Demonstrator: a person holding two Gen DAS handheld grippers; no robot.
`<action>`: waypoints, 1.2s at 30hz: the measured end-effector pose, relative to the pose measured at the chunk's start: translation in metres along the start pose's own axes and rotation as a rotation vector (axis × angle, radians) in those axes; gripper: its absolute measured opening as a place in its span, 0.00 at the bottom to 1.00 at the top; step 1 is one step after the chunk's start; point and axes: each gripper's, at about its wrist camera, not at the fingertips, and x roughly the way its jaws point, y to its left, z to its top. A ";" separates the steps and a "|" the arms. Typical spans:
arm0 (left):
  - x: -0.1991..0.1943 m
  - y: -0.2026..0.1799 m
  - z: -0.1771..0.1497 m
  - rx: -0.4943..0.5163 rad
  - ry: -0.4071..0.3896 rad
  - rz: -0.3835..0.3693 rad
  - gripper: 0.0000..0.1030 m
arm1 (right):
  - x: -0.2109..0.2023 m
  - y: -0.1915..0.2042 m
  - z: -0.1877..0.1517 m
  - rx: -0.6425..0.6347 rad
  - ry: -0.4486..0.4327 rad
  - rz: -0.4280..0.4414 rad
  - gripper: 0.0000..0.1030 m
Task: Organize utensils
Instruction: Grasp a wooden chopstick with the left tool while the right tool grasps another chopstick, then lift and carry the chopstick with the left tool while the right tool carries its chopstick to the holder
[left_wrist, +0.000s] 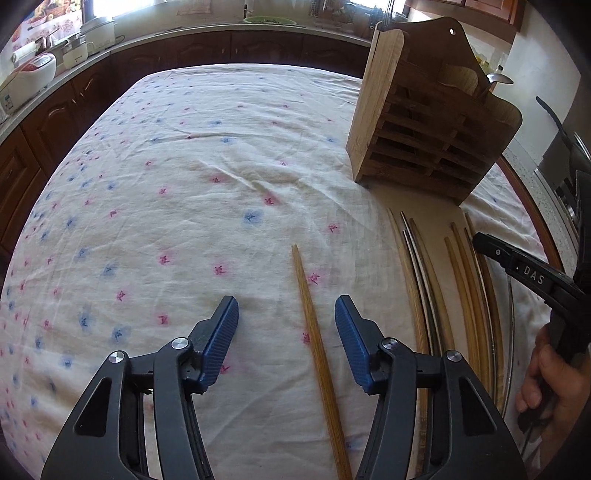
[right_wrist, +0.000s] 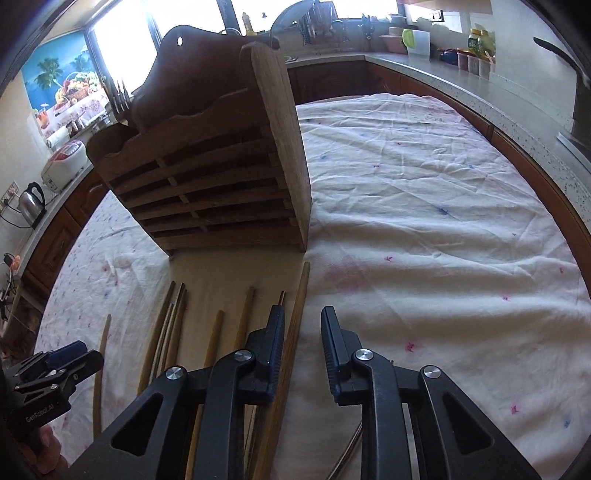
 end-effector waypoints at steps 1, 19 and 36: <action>0.002 -0.004 0.001 0.017 -0.002 0.018 0.53 | 0.005 0.001 0.001 -0.009 0.008 -0.009 0.18; -0.023 0.018 0.004 -0.031 -0.049 -0.122 0.05 | -0.034 0.007 0.001 0.007 -0.079 0.067 0.06; -0.140 0.026 0.007 -0.026 -0.253 -0.248 0.05 | -0.160 0.023 -0.001 -0.010 -0.283 0.169 0.05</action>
